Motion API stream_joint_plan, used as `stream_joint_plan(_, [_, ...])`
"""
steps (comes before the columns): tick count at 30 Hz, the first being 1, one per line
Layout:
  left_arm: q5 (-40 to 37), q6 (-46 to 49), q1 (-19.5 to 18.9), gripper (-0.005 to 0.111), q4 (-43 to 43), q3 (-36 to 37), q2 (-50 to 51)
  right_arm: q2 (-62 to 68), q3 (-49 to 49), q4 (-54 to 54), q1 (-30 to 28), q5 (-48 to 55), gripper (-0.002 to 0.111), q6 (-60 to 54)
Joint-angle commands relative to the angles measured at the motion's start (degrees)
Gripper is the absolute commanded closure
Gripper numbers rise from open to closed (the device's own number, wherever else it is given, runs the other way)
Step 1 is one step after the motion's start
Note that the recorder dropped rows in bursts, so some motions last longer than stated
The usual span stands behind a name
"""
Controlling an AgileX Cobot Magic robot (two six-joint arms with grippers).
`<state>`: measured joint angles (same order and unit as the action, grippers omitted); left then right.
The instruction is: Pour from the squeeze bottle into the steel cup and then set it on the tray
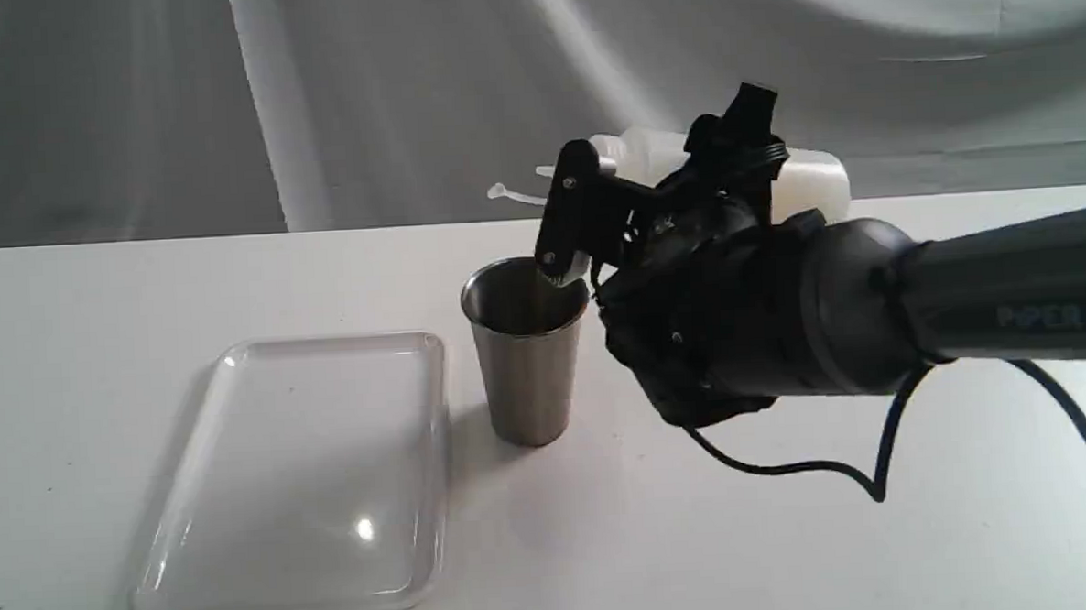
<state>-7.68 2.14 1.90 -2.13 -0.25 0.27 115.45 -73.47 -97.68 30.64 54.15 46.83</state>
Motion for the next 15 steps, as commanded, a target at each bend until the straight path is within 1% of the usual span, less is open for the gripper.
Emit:
stream_joint_plan(1, [0.09,-0.15,0.31,0.098,-0.17,0.25,-0.26,-0.6,1.04,-2.27,0.2,3.47,0.074,0.06])
stream_joint_plan(10, [0.09,-0.15,0.31,0.098,-0.17,0.25,-0.26,-1.57,1.03,-2.27,0.86,5.16,0.074,-0.7])
stream_joint_plan(15, [0.09,-0.42,0.31,0.098,-0.17,0.25,-0.26,-2.21,1.03,-2.27,1.41,5.16,0.074,-5.26])
